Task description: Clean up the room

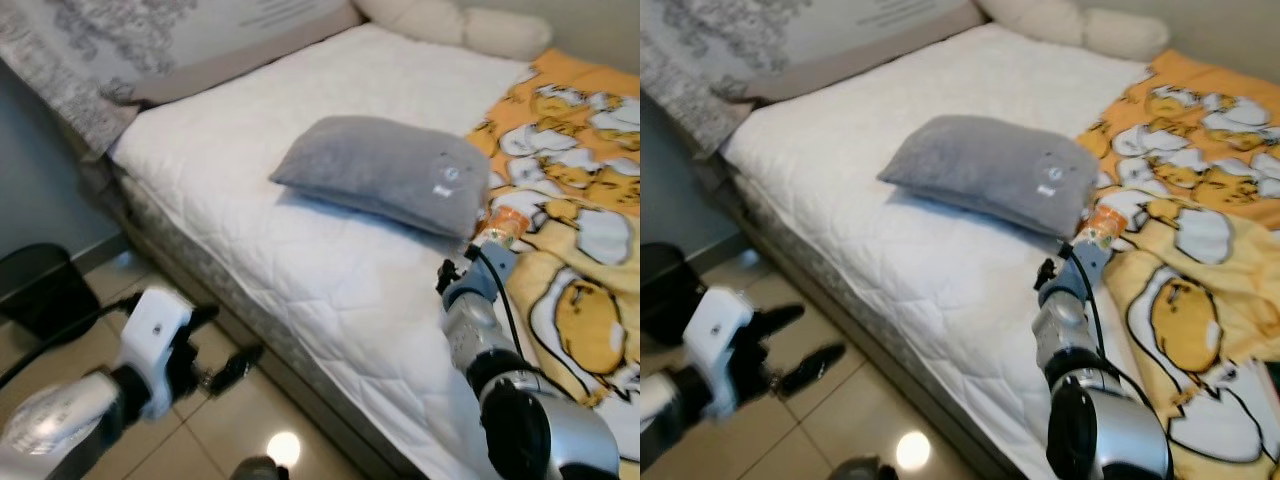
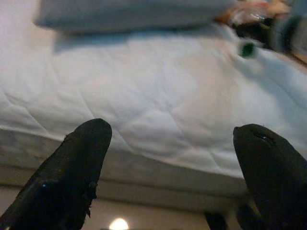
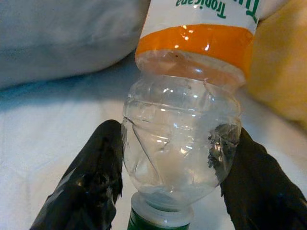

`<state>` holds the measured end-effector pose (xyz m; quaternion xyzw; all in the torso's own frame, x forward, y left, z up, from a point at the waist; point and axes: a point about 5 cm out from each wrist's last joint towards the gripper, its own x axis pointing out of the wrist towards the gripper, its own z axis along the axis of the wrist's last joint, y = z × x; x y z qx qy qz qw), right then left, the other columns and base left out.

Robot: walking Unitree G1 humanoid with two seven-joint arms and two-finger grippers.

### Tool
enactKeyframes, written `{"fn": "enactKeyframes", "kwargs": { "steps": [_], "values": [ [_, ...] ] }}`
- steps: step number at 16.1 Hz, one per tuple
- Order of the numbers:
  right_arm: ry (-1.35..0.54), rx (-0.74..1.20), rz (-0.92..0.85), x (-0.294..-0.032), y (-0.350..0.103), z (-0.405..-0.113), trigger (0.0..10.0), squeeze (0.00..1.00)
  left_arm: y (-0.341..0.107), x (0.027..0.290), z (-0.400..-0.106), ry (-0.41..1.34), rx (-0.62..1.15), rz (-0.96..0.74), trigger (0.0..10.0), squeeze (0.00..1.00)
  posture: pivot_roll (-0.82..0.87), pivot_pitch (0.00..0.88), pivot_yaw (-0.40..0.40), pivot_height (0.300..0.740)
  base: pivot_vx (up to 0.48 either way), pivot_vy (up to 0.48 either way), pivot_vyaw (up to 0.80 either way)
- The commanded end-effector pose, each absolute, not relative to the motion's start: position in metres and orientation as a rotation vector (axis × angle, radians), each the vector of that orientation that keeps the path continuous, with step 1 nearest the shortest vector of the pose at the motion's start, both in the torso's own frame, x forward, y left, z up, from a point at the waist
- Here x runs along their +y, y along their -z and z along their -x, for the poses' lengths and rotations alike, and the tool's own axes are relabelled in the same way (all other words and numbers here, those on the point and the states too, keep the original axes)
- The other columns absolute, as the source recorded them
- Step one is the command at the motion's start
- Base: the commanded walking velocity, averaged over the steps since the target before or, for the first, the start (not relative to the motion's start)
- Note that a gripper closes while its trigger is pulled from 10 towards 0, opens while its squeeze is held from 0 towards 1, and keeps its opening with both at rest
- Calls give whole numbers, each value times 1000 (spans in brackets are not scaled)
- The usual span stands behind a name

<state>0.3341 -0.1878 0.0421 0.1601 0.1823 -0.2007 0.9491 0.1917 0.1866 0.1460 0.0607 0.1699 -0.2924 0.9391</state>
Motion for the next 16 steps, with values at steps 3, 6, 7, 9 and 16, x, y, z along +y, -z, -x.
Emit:
{"fn": "enactKeyframes", "kwargs": {
  "steps": [3,6,7,9,16],
  "values": [
    [310,201,-252,-191,-60,-329,0,0,-134,181,-216,482,306,-133,10000,0,51,0,11,740,0,0,0],
    [155,10,-361,-176,-98,-331,0,0,-126,176,-236,434,268,-202,10000,0,-10,0,47,740,0,0,0],
    [33,-36,-504,-165,-114,-328,0,0,-128,174,-244,404,239,-190,10000,0,-24,0,54,740,0,0,0],
    [-98,-60,-637,-155,-125,-321,0,0,-129,170,-250,380,216,-186,10000,0,-23,0,54,740,0,0,0],
    [-244,39,-513,-138,-129,-297,10000,0,-121,159,-253,325,178,-204,10000,0,-15,0,18,740,0,0,114]
  ]
}}
